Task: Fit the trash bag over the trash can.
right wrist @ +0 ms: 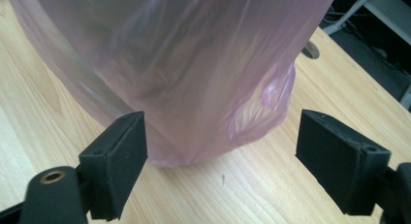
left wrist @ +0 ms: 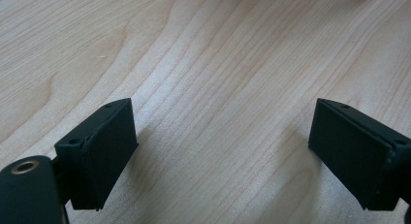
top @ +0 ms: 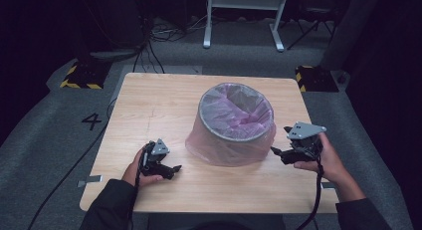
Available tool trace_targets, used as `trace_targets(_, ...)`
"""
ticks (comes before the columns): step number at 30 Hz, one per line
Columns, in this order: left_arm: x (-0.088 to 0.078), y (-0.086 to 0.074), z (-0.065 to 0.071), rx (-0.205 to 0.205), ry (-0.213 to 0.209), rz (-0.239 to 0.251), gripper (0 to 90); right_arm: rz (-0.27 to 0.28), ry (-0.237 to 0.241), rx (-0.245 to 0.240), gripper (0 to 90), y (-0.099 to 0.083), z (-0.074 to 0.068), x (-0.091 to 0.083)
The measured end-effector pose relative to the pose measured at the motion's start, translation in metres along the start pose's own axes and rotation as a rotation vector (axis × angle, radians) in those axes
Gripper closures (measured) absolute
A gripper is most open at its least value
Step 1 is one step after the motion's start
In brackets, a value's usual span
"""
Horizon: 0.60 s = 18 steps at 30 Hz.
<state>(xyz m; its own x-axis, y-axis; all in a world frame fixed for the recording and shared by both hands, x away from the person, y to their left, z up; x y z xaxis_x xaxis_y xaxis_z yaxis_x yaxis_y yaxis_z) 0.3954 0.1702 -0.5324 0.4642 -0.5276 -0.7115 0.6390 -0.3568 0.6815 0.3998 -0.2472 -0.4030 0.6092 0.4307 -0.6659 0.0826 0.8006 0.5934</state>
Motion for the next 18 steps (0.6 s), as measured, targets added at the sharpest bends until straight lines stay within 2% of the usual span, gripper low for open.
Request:
trace_targets(7,0.000,0.000,0.000,0.000,0.000,0.000,9.9,-0.029,0.013,0.005,18.7,-0.012,-0.007,0.009)
trace_targets(17,0.000,0.000,0.000,0.000,0.000,0.000,9.9,-0.078,0.006,-0.006,18.4,-0.032,-0.012,0.019)
trace_targets(18,0.000,0.000,0.000,0.000,0.000,0.000,9.9,-0.072,0.025,0.005,18.4,-0.037,-0.013,0.021)
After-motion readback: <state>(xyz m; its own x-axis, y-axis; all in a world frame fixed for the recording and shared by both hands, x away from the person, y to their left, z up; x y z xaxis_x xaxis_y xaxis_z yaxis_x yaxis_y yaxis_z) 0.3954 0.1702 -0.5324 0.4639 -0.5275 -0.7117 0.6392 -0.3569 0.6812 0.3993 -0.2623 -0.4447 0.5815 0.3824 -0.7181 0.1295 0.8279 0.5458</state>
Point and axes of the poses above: each handheld gripper's, and its own axes: x roughly forward along the jaws, y roughly out of its top, z roughly to its right, the point moved 4 cm from there along x, roughly forward along the jaws, and after that the axes turned 14 degrees about -x, right-handed, at the moved point
